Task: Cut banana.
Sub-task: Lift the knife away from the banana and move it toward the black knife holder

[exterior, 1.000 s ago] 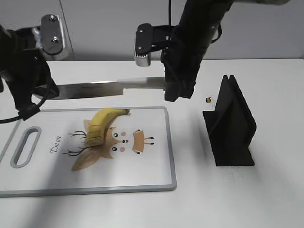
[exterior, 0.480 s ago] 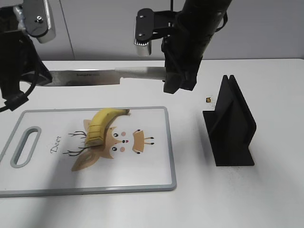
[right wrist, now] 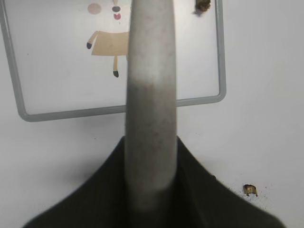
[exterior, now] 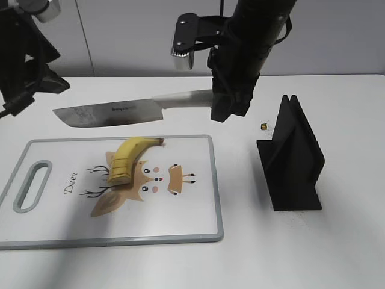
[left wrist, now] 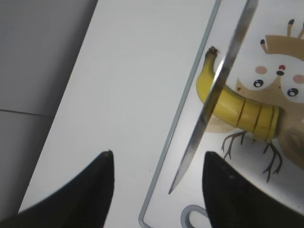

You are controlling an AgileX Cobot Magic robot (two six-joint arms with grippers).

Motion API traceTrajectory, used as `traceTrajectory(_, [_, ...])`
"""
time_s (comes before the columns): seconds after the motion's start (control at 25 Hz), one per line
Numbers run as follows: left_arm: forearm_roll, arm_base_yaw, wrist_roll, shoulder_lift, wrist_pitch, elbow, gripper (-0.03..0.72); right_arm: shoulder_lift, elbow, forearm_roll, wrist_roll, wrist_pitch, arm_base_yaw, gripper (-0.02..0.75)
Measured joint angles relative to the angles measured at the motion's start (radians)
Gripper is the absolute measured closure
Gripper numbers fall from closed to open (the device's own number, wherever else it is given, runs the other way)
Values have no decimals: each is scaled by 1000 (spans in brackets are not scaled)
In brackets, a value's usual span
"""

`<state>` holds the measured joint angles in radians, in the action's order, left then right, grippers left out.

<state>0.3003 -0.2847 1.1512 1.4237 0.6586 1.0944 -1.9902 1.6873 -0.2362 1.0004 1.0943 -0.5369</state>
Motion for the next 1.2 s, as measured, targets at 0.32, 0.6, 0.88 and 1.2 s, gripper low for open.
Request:
traceTrajectory(0.32, [-132, 87, -490, -121, 39, 1, 99, 100, -1, 0, -228, 67, 0, 578])
traceTrajectory(0.6, [-238, 174, -843, -209, 408, 5, 99, 159, -1, -1, -589, 126, 0, 578])
traceTrajectory(0.88, [-234, 211, -891, -375, 537, -130, 100, 280, -47, 0, -853, 128, 0, 578])
traceTrajectory(1.2, [-219, 211, -933, -701, 495, -387, 100, 461, -306, 19, -1099, 65, 48, 578])
